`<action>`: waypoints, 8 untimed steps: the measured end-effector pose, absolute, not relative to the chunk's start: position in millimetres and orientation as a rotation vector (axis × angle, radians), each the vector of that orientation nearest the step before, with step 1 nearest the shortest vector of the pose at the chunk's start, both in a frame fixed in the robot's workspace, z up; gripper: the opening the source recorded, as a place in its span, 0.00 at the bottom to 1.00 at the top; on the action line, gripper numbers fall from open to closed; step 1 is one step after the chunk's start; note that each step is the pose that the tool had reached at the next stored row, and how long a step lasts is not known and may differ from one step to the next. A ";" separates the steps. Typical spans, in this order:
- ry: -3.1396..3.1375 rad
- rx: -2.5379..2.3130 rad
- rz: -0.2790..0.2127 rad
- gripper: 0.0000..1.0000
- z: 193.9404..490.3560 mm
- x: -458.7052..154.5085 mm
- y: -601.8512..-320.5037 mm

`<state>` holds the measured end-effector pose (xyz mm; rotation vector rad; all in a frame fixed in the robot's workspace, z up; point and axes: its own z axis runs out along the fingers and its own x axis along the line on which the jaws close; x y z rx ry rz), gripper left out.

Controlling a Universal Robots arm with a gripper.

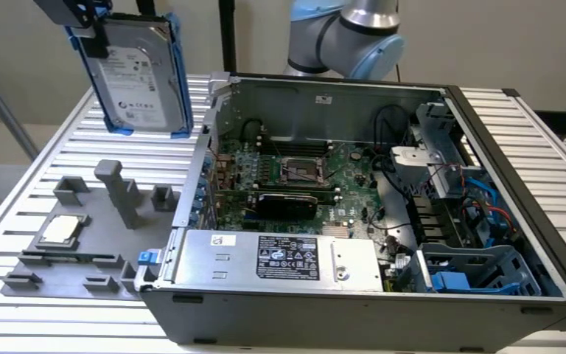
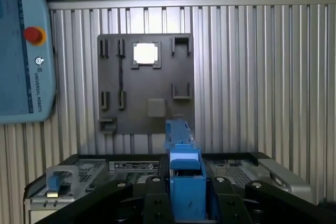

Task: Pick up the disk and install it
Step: 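Pick up the disk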

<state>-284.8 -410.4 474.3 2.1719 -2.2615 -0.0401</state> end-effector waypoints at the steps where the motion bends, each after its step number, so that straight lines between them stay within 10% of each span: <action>1: -2.261 2.171 -0.042 0.00 475.7 -280.5 -412.0; 8: -2.256 2.166 -0.052 0.00 481.3 -254.7 -423.4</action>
